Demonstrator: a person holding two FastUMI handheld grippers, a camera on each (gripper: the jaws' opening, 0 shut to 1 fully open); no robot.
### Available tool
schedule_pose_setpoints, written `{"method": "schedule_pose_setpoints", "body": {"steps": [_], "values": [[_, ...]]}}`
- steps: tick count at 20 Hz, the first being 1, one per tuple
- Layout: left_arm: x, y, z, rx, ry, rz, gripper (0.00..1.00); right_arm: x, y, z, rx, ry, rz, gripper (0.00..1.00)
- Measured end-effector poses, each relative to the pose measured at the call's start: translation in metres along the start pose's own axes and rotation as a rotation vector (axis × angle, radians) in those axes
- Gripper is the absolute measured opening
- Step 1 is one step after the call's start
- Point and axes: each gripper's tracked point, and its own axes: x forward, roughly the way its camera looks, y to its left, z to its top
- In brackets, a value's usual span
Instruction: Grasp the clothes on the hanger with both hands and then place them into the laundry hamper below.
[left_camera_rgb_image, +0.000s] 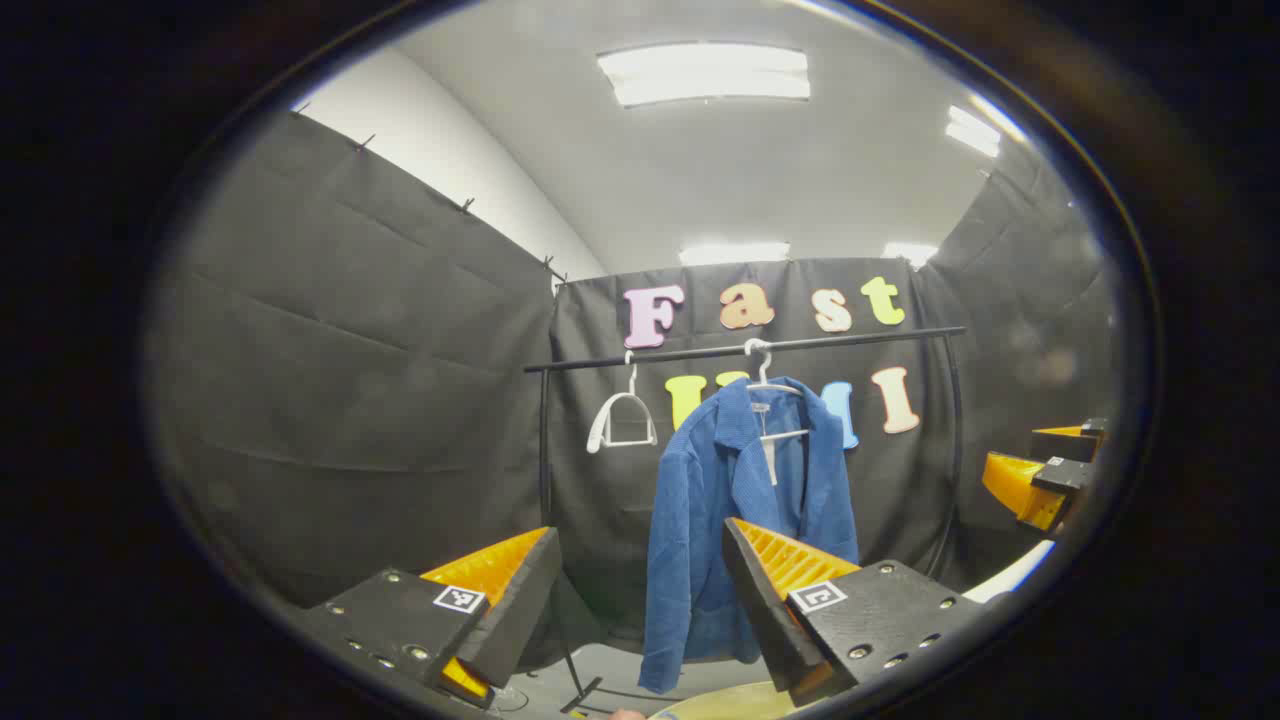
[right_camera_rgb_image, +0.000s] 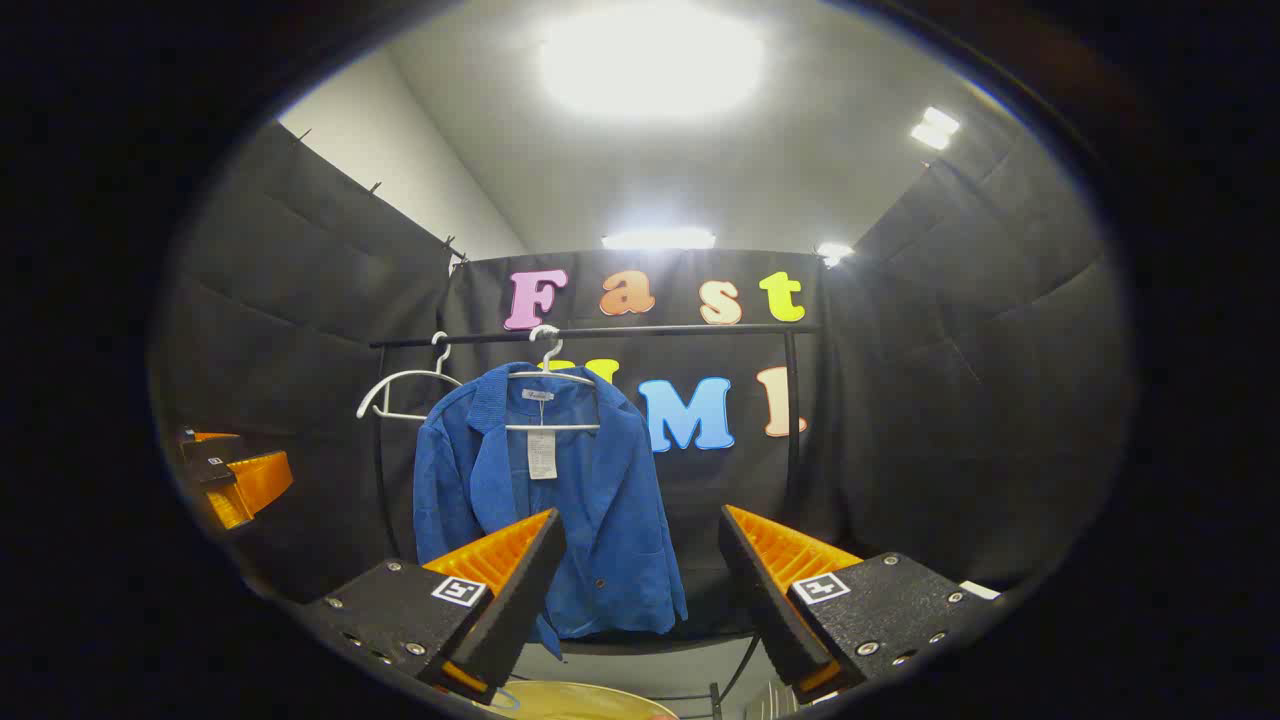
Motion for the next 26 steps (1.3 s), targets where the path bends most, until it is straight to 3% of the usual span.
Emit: {"method": "schedule_pose_setpoints", "body": {"steps": [5,6,19,26], "values": [[0.002,-0.006,0.001,0.008,0.005,-0.012,0.96,0.0,-0.007,-0.005,0.01,0.006,-0.014,0.95],[0.003,-0.006,0.001,0.007,0.005,-0.012,0.92,0.001,-0.008,-0.006,0.016,0.01,-0.015,0.95],[0.006,-0.011,-0.002,0.009,0.015,-0.021,0.92,0.004,-0.013,-0.009,0.026,0.018,-0.019,0.95],[0.039,-0.028,0.018,0.027,-0.001,-0.033,0.93,0.036,-0.023,0.021,0.027,-0.018,-0.003,0.95]]}}
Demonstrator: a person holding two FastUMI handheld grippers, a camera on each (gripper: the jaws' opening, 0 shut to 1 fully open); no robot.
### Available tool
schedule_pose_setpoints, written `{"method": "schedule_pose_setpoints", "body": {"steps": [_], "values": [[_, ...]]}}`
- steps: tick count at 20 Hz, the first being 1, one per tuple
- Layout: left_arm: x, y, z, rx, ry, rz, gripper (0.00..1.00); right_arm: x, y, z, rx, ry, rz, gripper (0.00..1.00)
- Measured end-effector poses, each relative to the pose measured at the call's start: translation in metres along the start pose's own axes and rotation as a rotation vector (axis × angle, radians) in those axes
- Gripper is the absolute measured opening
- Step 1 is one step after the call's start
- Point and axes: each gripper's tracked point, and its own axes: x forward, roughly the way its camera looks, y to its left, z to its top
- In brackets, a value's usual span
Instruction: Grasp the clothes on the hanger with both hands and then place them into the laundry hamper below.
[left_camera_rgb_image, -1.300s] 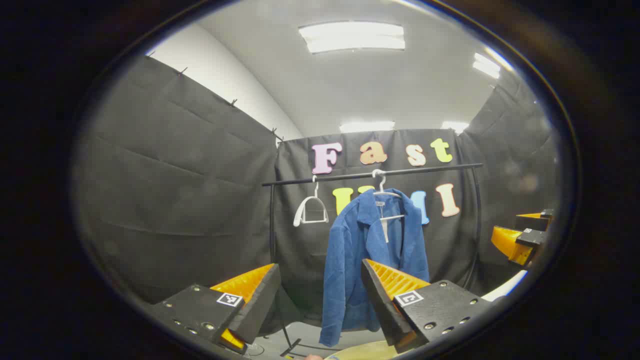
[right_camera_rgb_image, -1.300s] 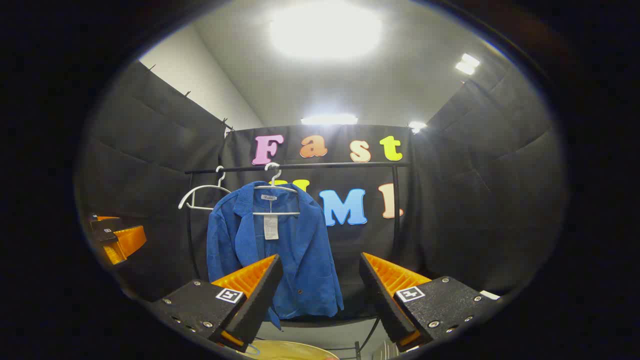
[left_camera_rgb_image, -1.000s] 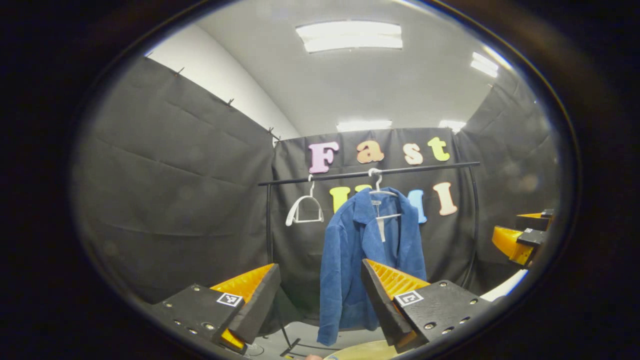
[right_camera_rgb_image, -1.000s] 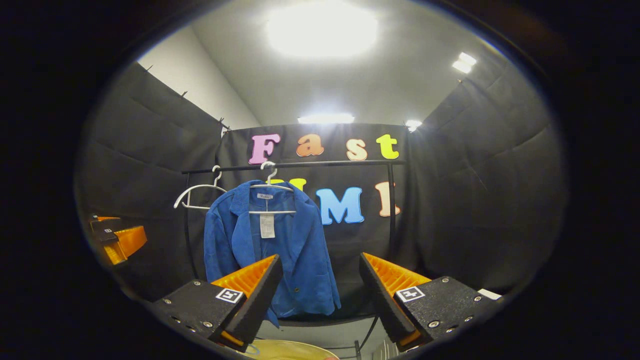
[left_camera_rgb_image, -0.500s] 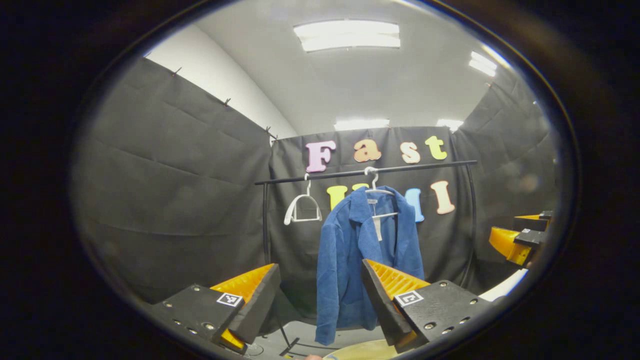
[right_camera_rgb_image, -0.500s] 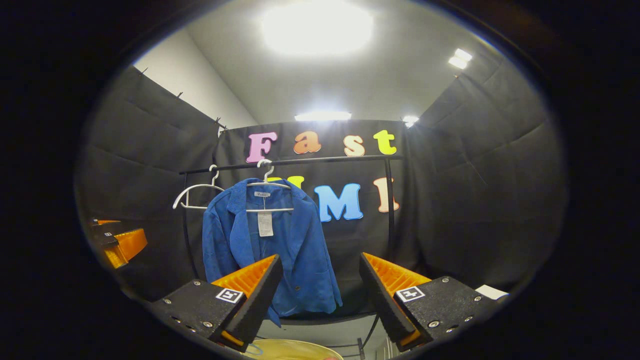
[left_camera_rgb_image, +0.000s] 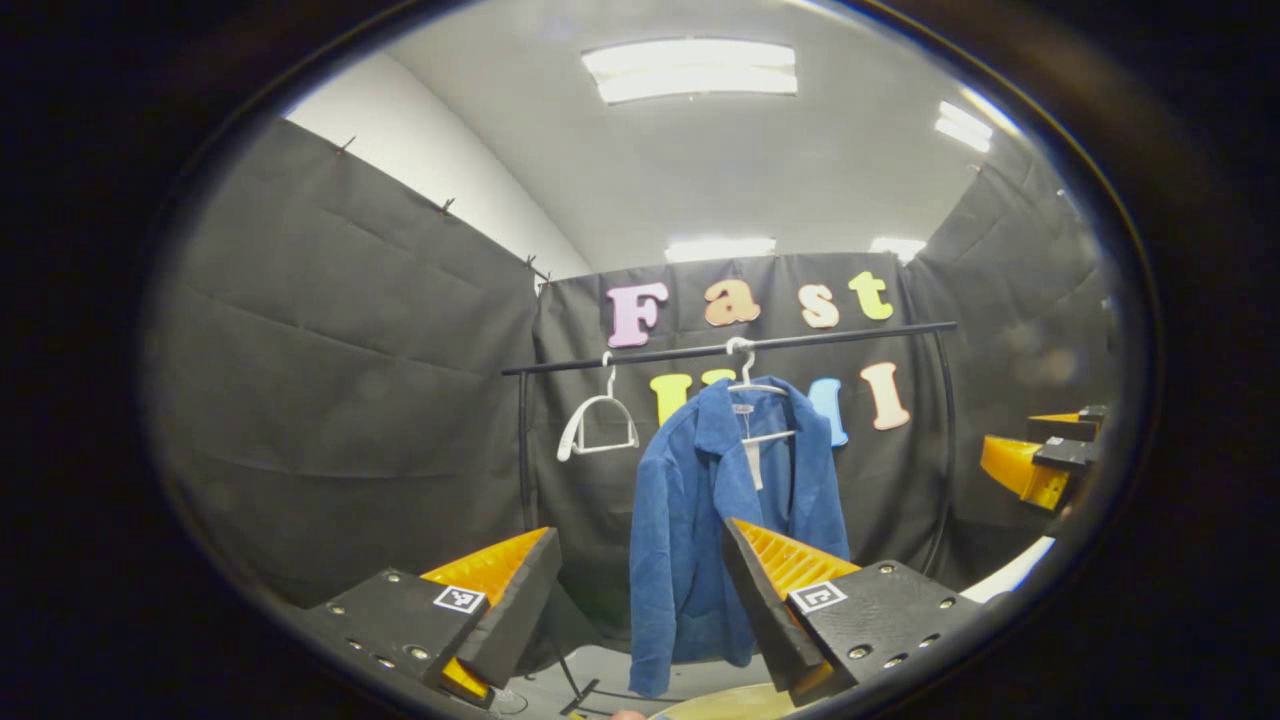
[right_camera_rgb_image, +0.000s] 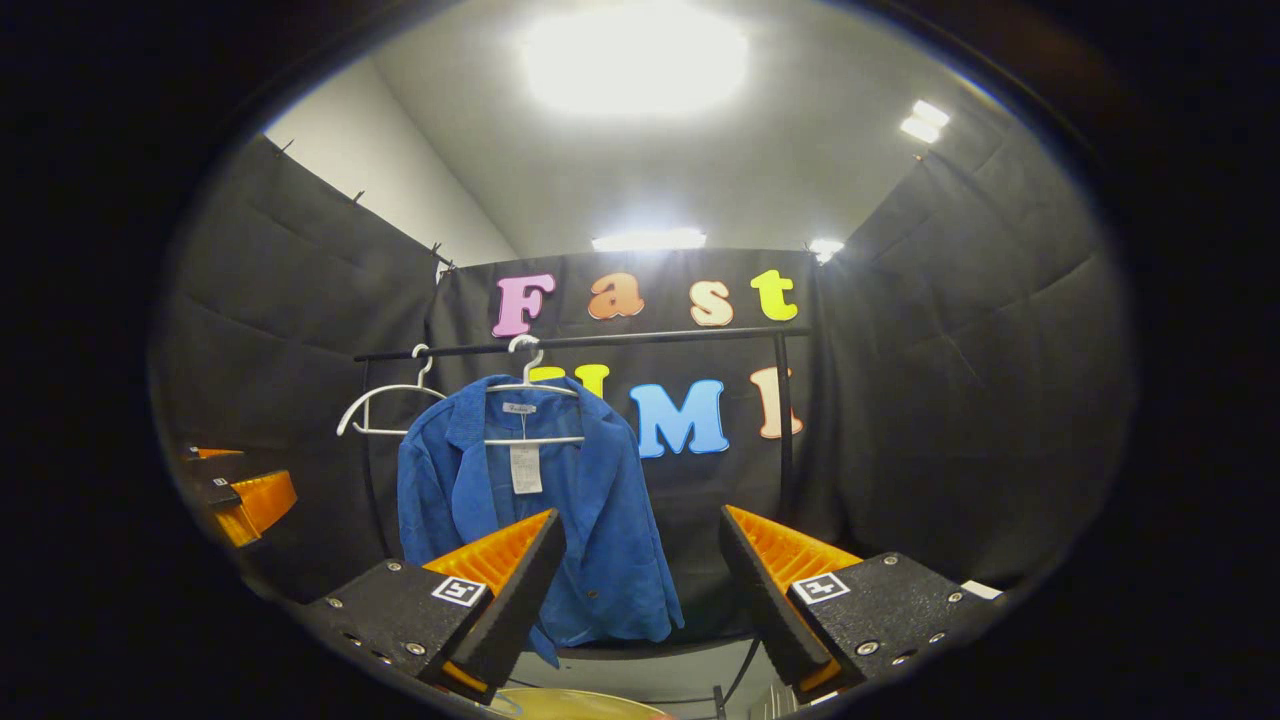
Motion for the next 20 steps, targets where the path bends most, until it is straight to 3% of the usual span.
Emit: {"method": "schedule_pose_setpoints", "body": {"steps": [11,20], "values": [[0.11,-0.039,0.032,0.016,-0.004,0.044,0.92,0.129,0.0,0.043,0.049,-0.059,0.121,0.94],[0.196,-0.071,0.011,0.036,0.042,0.089,0.92,0.233,0.016,0.022,0.143,-0.013,0.192,0.94]]}}
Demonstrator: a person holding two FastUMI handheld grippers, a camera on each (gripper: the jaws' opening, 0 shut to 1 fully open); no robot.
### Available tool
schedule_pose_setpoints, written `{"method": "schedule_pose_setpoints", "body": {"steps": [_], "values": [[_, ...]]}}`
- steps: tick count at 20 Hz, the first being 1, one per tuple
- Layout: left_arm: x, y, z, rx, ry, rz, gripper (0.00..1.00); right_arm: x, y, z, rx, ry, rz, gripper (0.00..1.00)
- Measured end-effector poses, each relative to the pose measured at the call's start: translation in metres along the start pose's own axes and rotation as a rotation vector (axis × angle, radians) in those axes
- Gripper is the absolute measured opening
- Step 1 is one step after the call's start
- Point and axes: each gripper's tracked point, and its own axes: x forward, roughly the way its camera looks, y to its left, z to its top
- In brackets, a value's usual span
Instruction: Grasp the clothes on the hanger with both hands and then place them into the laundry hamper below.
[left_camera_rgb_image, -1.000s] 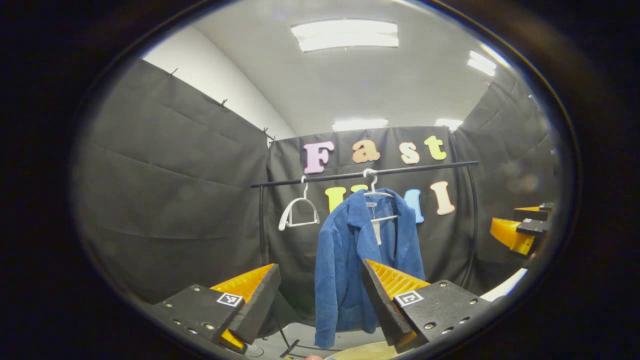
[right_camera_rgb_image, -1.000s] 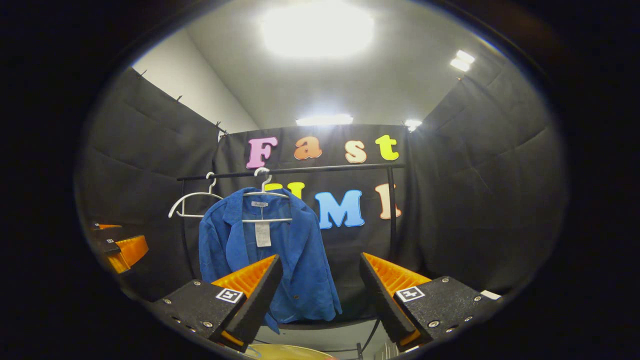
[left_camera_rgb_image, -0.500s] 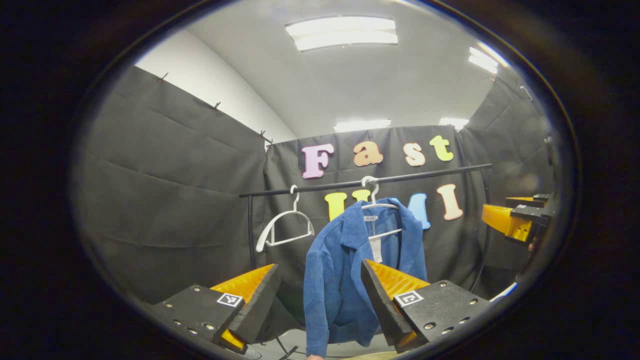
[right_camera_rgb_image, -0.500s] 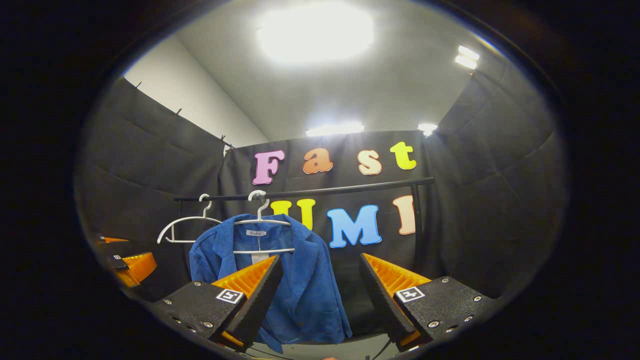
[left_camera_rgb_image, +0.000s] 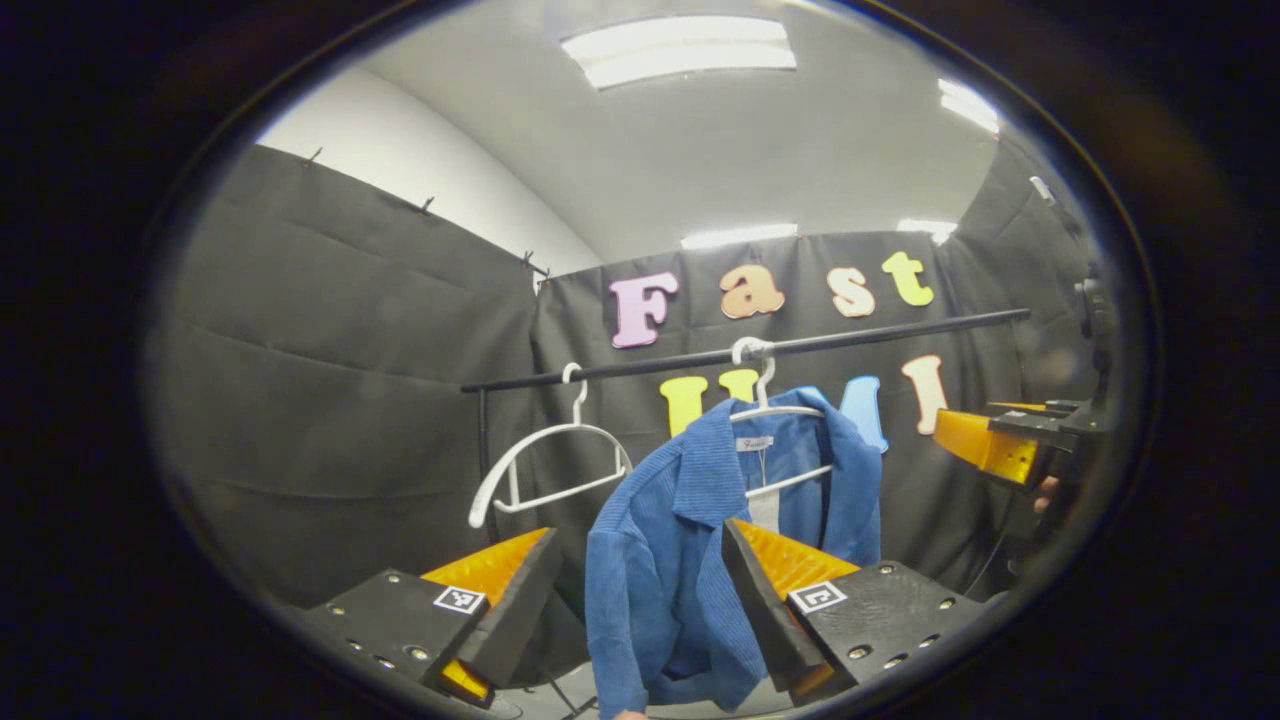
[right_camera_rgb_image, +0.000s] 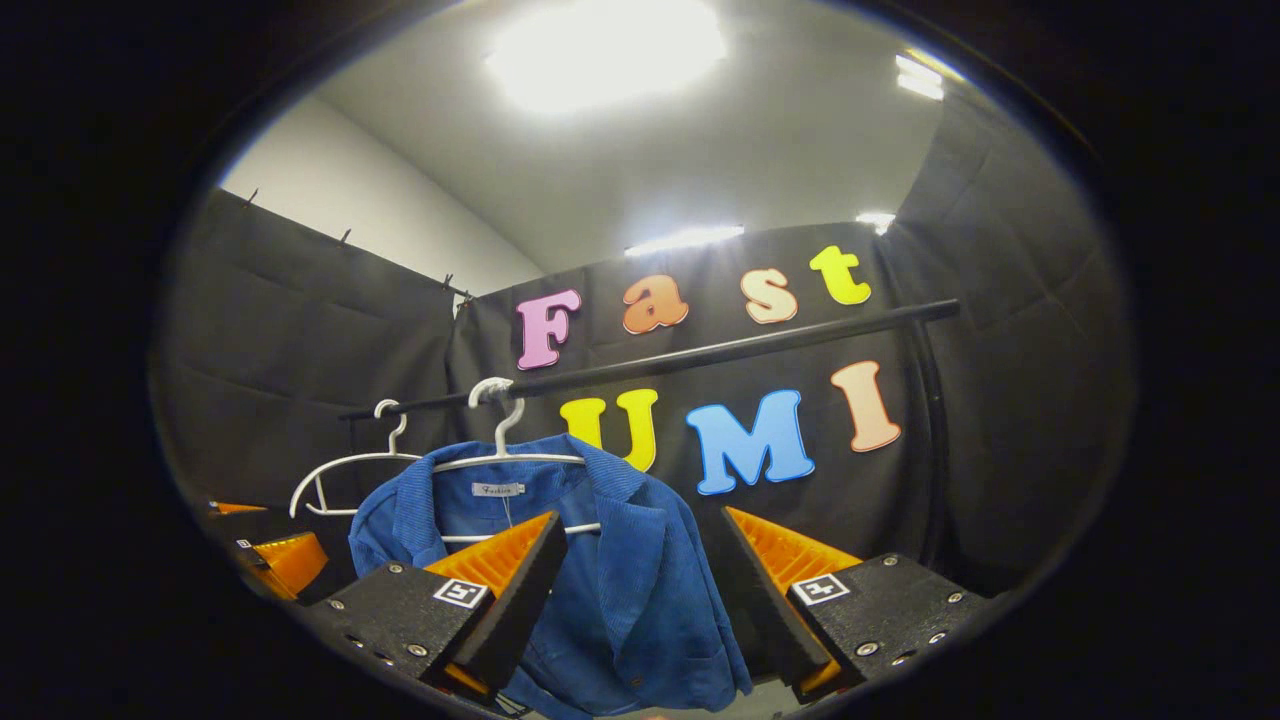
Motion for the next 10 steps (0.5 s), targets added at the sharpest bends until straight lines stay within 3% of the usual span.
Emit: {"method": "schedule_pose_setpoints", "body": {"steps": [10], "values": [[0.078,-0.059,-0.039,0.003,0.041,0.036,0.92,0.085,0.0,-0.067,0.022,0.094,0.054,0.94]]}}
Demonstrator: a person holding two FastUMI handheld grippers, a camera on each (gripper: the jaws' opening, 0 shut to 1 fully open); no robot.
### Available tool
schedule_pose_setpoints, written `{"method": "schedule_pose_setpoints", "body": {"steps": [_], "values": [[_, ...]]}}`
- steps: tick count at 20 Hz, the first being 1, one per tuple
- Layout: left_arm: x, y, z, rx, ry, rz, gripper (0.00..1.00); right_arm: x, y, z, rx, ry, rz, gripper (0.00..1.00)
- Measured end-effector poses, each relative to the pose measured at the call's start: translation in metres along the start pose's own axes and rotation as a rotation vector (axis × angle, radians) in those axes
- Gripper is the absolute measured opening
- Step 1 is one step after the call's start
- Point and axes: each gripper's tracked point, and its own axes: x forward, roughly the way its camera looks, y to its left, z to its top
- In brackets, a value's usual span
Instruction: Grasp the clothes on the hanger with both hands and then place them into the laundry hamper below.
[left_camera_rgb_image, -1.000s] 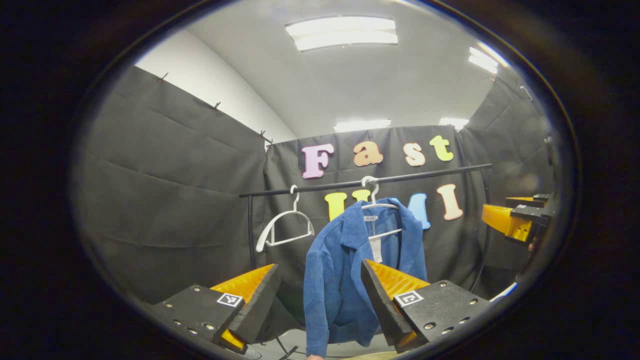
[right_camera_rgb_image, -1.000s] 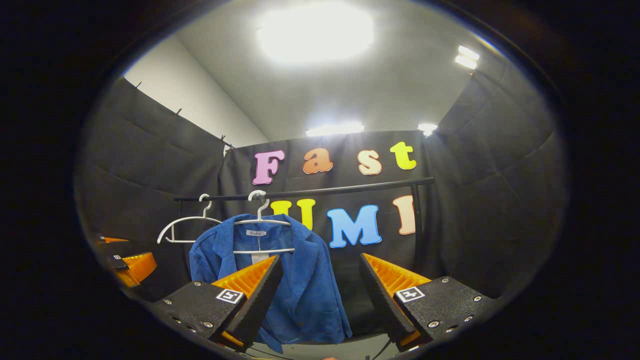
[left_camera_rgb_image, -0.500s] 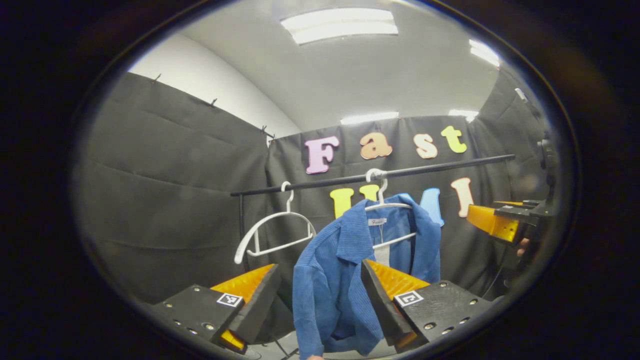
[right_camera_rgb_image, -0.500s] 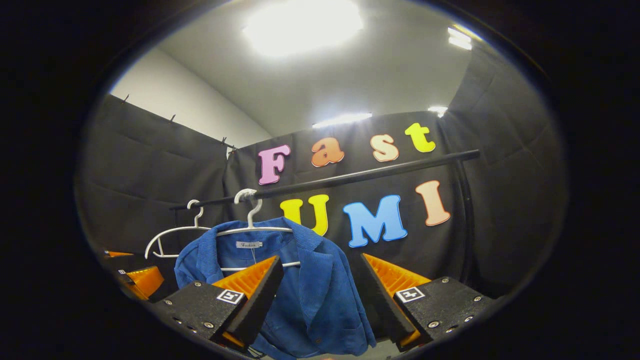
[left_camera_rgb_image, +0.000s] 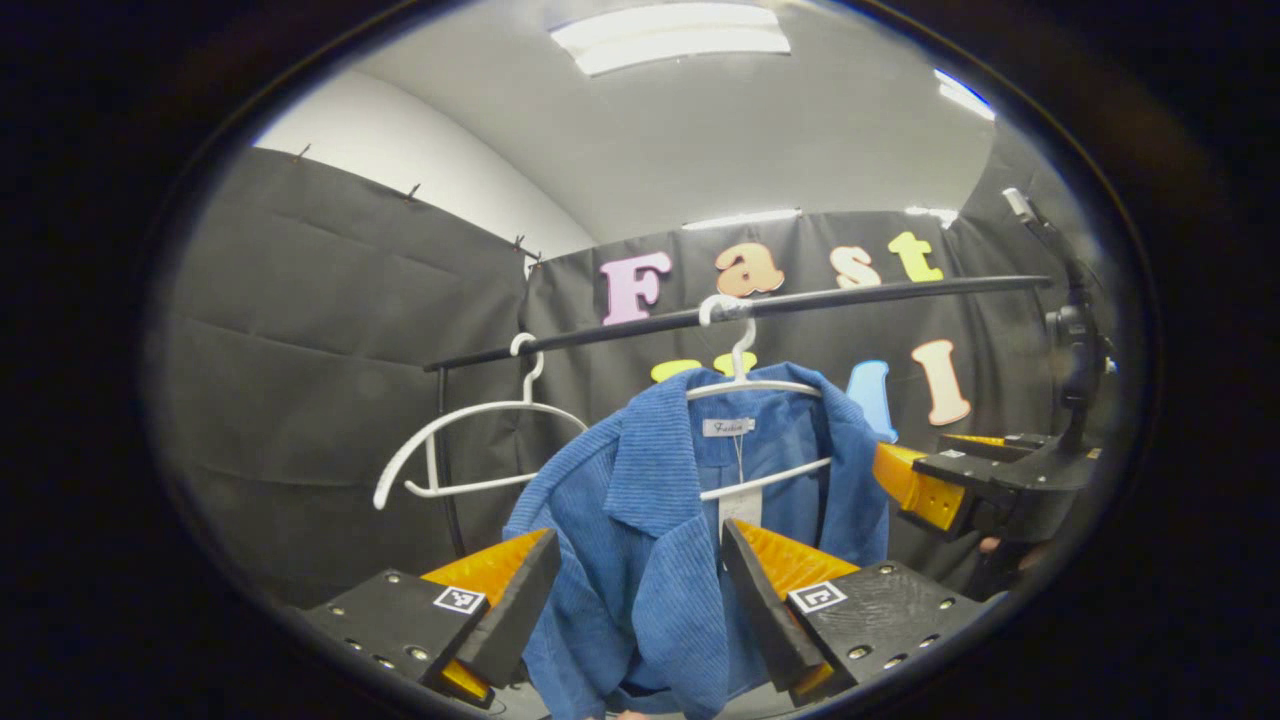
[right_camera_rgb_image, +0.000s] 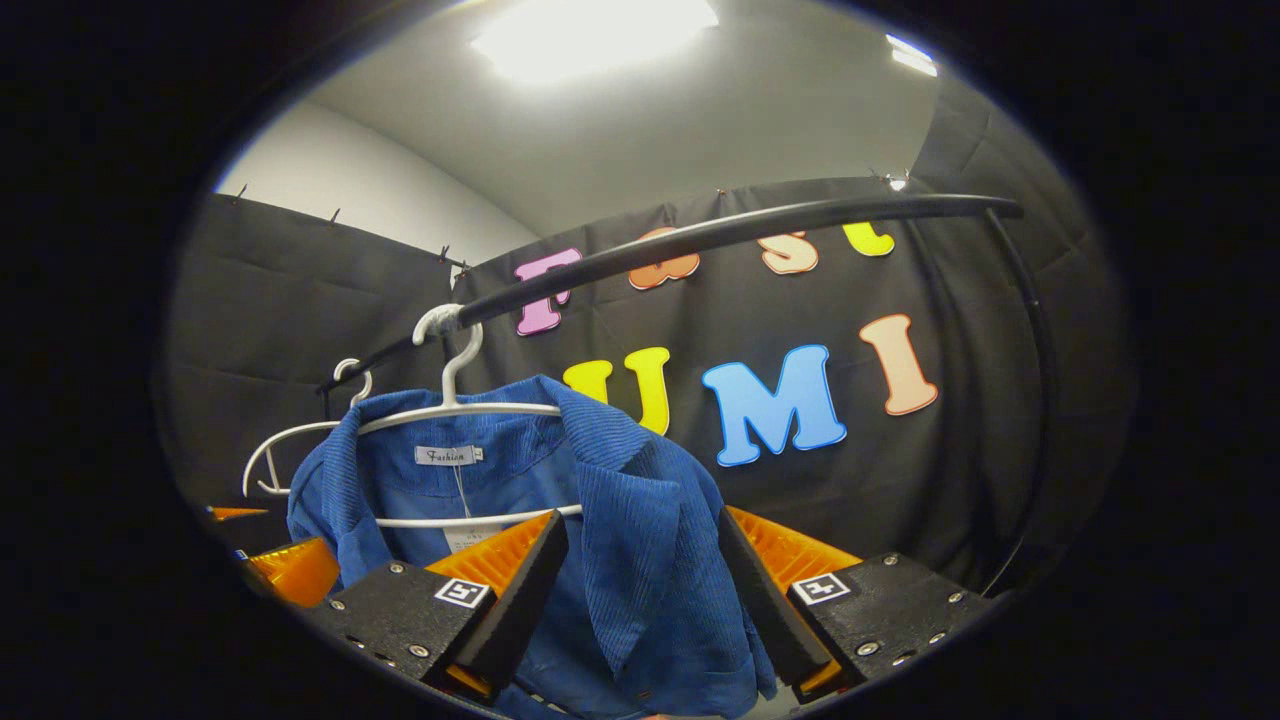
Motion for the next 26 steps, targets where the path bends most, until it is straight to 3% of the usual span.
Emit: {"method": "schedule_pose_setpoints", "body": {"steps": [5,14,15,17,18,19,20,23,26], "values": [[0.029,-0.003,-0.026,0.012,0.046,0.055,0.92,0.03,0.009,-0.02,-0.017,0.008,0.04,0.94],[0.052,-0.009,-0.046,0.054,0.091,0.123,0.92,0.068,0.0,-0.07,-0.029,0.118,0.03,0.93],[0.054,-0.007,-0.048,0.06,0.09,0.14,0.78,0.069,0.002,-0.07,-0.023,0.115,0.037,0.89],[0.051,-0.006,-0.044,0.075,0.084,0.143,0.52,0.068,0.003,-0.063,-0.017,0.092,0.048,0.71],[0.048,0.0,-0.044,0.095,0.084,0.163,0.38,0.068,0.003,-0.056,-0.023,0.065,0.051,0.45],[0.046,0.009,-0.041,0.119,0.084,0.199,0.25,0.066,-0.003,-0.045,-0.027,0.012,0.026,0.35],[0.043,0.009,-0.04,0.125,0.079,0.189,0.12,0.064,-0.001,-0.033,-0.024,-0.032,0.038,0.07],[0.037,0.009,-0.029,0.089,0.057,0.164,0.02,0.058,-0.002,-0.002,-0.033,-0.121,0.054,0.03],[0.028,0.017,-0.015,0.084,0.045,0.155,0.02,0.057,-0.01,0.01,-0.021,-0.136,0.041,0.03]]}}
